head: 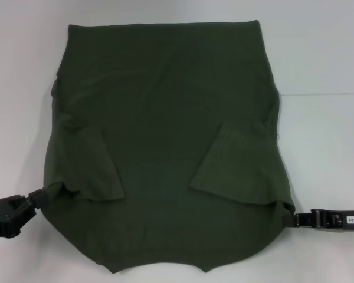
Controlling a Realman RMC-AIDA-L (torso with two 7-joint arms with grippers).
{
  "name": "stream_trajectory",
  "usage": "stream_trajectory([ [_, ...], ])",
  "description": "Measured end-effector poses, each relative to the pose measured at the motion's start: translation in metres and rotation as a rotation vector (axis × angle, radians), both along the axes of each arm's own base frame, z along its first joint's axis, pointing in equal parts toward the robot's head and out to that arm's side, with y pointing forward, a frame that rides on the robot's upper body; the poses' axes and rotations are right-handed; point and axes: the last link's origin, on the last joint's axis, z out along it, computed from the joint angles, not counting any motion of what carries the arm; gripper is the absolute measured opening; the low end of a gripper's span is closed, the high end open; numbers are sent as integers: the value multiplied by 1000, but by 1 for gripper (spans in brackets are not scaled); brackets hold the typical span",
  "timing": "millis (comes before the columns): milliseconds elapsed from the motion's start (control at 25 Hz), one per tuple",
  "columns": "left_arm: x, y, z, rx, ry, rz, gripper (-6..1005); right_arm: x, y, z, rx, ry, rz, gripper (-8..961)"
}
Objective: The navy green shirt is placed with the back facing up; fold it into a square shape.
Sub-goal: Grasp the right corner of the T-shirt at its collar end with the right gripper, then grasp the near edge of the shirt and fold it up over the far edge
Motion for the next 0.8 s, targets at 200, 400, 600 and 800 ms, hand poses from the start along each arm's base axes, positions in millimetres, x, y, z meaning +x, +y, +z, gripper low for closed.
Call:
stream_trajectory([
  [200,-2,-12,5,-15,-53,10,42,8,-16,4,32,49,7,35],
  [400,-5,-28,7,-27,-88,22,41,18,-34,10,63,97,15,34],
  [600,-9,-44,7,-46,-108,29,41,27,-53,13,68,117,10,30],
  [800,-16,-61,7,-57,-118,58,40,35,-71,15,69,141,3,30],
])
